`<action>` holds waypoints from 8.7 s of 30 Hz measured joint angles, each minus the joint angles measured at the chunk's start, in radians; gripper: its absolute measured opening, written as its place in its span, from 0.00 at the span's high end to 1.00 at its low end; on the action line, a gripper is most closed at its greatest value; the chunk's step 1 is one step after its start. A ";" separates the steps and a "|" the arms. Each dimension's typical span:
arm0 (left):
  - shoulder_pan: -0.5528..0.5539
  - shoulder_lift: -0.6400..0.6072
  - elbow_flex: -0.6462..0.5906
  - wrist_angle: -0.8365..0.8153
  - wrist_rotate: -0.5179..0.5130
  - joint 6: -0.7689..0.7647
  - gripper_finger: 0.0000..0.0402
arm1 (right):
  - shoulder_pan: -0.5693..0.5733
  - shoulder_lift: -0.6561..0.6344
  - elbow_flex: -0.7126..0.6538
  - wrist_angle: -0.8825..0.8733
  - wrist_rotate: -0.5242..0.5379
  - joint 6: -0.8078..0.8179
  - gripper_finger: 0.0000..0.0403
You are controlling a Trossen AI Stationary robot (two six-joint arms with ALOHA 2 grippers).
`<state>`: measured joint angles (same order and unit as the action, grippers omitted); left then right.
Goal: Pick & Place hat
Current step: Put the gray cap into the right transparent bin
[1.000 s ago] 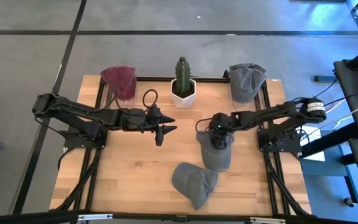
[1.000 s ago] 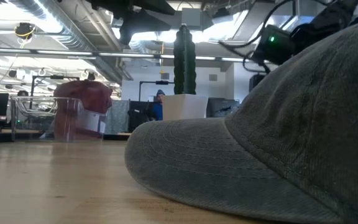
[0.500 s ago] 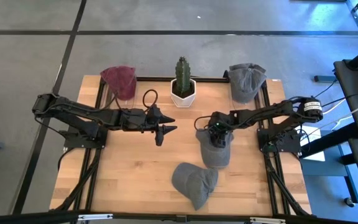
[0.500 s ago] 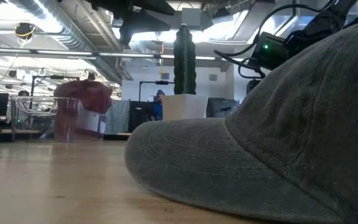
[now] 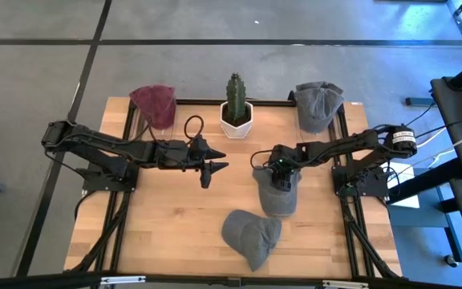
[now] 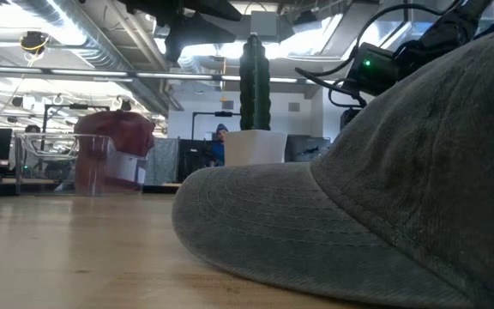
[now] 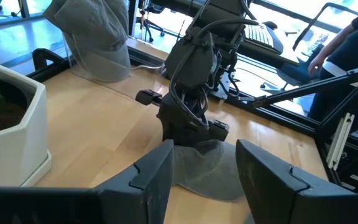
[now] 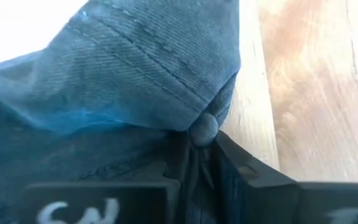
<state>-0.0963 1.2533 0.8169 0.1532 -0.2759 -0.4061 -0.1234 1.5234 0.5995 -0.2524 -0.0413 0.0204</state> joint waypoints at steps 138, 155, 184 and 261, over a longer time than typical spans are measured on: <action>0.000 0.000 0.001 0.000 -0.003 0.026 0.58 | -0.370 -0.456 0.263 -0.358 1.016 -0.760 0.33; 0.000 0.000 0.001 0.000 0.135 0.010 0.58 | -0.198 -0.458 0.441 -0.320 0.206 -0.027 0.32; -0.031 0.019 0.001 -0.081 0.391 -0.138 0.37 | 0.460 -0.457 0.166 -0.077 0.136 0.824 0.32; -0.257 0.176 0.001 0.000 0.214 -0.260 0.38 | 1.039 0.346 0.243 0.568 0.623 1.801 0.94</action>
<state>-0.3538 1.4296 0.8181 0.1535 -0.0615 -0.6665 0.9157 1.8692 0.8429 0.3159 0.5812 1.8218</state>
